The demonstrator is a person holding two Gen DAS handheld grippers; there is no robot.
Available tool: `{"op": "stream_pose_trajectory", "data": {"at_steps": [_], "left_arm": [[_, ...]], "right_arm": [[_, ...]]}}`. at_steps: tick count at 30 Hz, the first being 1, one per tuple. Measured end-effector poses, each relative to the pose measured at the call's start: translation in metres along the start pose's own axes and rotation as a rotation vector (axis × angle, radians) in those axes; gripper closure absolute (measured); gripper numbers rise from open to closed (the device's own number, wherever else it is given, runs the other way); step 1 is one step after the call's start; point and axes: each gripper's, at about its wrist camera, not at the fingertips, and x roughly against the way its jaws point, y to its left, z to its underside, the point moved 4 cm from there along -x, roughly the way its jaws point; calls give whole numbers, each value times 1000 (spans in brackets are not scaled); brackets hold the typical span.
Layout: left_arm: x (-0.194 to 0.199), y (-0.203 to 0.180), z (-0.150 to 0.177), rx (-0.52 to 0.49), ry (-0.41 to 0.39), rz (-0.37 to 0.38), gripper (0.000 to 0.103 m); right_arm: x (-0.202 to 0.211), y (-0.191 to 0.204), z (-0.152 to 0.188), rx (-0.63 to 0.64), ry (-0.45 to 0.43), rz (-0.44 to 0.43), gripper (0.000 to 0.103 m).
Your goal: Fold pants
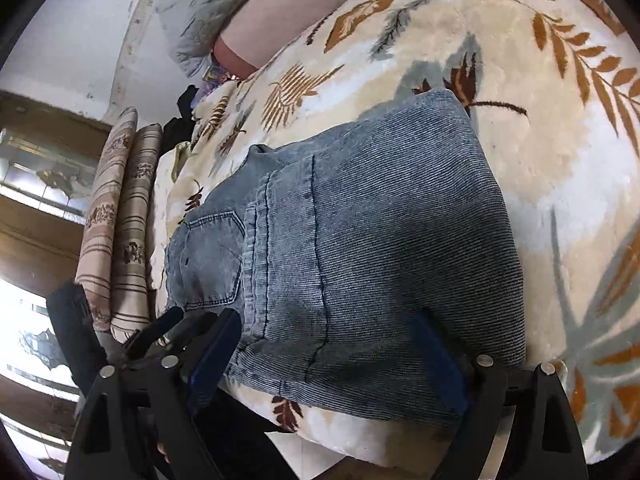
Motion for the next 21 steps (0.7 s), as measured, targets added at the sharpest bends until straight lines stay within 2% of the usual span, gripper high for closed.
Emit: {"op": "stream_pose_trajectory", "data": {"at_steps": [4,6,7,9,21], "left_arm": [[2,0,-1,-1,-4,-5,0],[2,0,-1,4,0,-1,0],[2,-1,-1,4,2,3,0],[3,-3,0,-10,-1,2,0],[6,-4,-6,-16,-4,1,0]], "right_arm": [[11,14,0,37,-38,-30,14],[5,9,1,37,-26,-11,14],[-6,-2,3,19,7,25,14],[-6,-5,3,6,-17,-4,13],[-4,-4,3,21,-8,8,13]]}}
